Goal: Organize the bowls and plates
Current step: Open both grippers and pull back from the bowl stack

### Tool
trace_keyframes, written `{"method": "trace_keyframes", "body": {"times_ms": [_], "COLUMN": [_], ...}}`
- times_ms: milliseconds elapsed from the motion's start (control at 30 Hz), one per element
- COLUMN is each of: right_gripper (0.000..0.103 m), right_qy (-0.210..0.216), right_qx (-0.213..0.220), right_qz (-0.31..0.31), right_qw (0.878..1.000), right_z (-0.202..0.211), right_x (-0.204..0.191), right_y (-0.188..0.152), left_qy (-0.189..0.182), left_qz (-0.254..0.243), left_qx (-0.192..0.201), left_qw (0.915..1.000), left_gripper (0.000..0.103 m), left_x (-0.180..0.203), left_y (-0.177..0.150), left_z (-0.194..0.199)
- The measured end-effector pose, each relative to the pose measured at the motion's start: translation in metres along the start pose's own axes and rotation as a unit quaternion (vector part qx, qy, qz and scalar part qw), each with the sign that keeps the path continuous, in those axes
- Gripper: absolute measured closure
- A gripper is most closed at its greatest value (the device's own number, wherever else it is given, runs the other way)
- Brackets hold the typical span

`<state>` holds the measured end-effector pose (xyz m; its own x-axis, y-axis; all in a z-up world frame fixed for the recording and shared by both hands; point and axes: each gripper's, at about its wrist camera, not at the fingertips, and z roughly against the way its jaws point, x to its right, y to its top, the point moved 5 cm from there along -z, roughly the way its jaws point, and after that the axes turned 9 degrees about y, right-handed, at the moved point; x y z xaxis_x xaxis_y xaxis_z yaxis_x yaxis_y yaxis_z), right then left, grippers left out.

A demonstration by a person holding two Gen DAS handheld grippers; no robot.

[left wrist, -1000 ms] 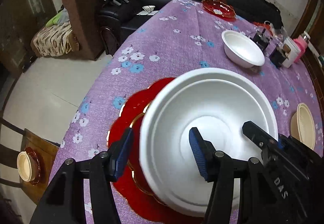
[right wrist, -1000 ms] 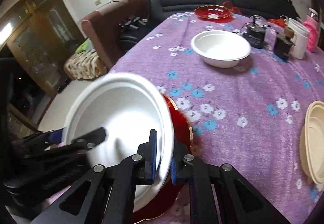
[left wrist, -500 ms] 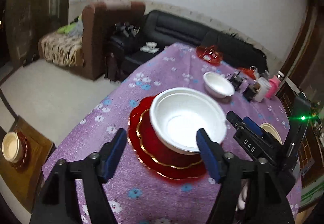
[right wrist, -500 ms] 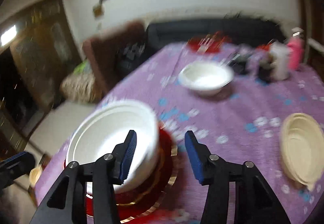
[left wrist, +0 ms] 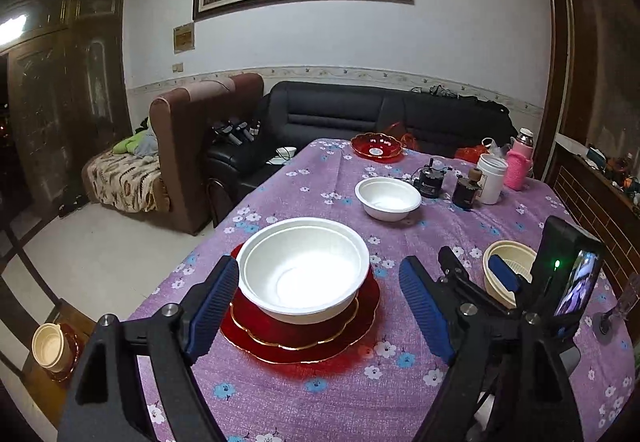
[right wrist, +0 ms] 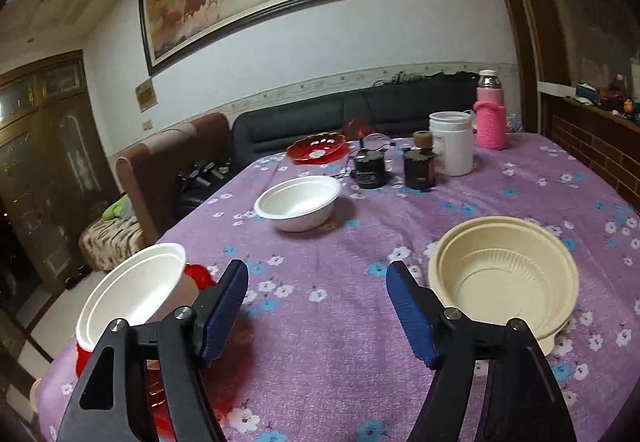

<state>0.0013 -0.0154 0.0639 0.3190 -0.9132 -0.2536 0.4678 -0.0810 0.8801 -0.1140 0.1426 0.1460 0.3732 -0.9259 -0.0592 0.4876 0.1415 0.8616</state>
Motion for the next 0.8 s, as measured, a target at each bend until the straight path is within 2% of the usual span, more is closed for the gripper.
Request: {"method": "trace_keyframes", "body": {"times_ms": [133,200,267,500,800], "right_gripper": [0.025,0.018,0.016,0.012,0.012], "right_qy": [-0.017,-0.024,-0.031,-0.051,-0.060], "right_qx": [0.031,0.041,0.048,0.047,0.043], "right_qz": [0.037,0.051,0.060,0.079,0.081], "right_qw": [0.999,0.998,0.997,0.994,0.994], "right_z": [0.009,0.012,0.014,0.010,0.009], "right_x": [-0.007,-0.012,-0.014,-0.016,-0.016], "right_y": [0.003,0.003,0.001,-0.003,-0.006], "left_qy": [0.004,0.004,0.000,-0.007,-0.010], "left_qz": [0.003,0.007,0.014,0.048,0.042], "left_qx": [0.013,0.012,0.006,-0.023,-0.024], "left_qw": [0.9999,0.9999,0.9999,0.9985,0.9988], "left_gripper": [0.021,0.021,0.021,0.021,0.021], "left_x": [-0.001,-0.005,-0.009,-0.028,-0.027], "left_y": [0.002,0.001,-0.002,-0.010,-0.013], "left_z": [0.008,0.008,0.006,-0.006,-0.011]}}
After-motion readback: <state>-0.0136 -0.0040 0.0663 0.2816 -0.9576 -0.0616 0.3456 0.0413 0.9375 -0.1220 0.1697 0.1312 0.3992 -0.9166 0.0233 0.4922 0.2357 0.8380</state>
